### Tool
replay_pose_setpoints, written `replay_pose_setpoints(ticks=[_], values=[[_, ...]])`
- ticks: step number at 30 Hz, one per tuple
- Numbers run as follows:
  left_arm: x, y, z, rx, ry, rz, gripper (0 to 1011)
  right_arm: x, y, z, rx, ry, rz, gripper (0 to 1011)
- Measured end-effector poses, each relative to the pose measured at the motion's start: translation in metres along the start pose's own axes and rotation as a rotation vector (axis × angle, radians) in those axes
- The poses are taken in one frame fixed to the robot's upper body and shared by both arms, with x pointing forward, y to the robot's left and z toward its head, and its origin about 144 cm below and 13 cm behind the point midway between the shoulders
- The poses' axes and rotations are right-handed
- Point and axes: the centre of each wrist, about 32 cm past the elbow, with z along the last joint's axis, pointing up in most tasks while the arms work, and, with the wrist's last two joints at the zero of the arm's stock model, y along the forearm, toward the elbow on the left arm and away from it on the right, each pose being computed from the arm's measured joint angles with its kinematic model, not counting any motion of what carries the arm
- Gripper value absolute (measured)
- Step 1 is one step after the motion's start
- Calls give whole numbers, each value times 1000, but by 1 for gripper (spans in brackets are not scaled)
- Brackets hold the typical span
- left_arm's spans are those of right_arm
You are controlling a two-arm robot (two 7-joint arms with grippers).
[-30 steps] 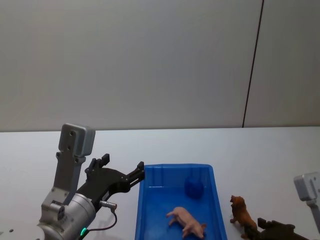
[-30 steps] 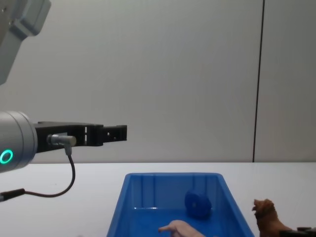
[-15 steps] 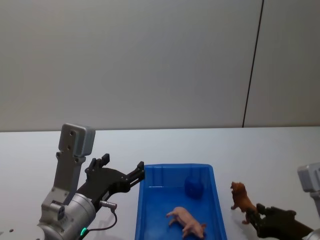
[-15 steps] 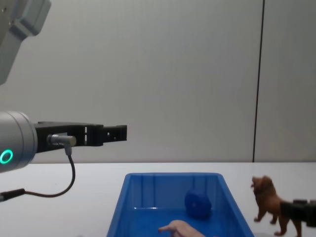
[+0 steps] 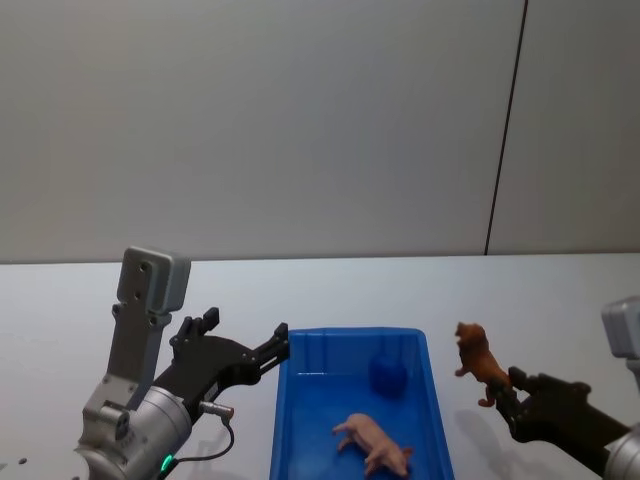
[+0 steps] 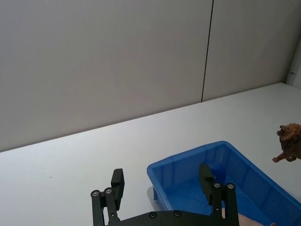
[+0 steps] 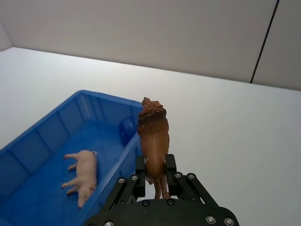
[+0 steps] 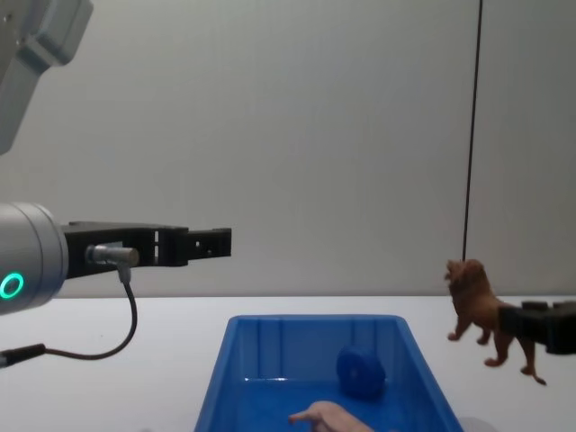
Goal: Pick up the two dolls from the table and place them into the box.
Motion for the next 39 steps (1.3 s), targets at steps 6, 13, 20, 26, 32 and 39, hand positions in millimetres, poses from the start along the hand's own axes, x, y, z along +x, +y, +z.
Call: replay_pose_setpoints(ticks=[6,13,20,26,32,39], values=[[0,0,0,0,0,0,1003,0,5,4,31,-10,43,243],[0,0,0,0,0,0,1003,-2,19,8,59,-11,121,242],[0,0,0,0,0,0,1003,-6,36,9,77,-11,187,242],[0,0,0,0,0,0,1003,-8,49,9,84,-12,224,307],[0,0,0,0,0,0,1003,-8,61,9,87,-14,248,493],[0,0,0,0,0,0,1003,-7,66,8,96,-18,253,712]])
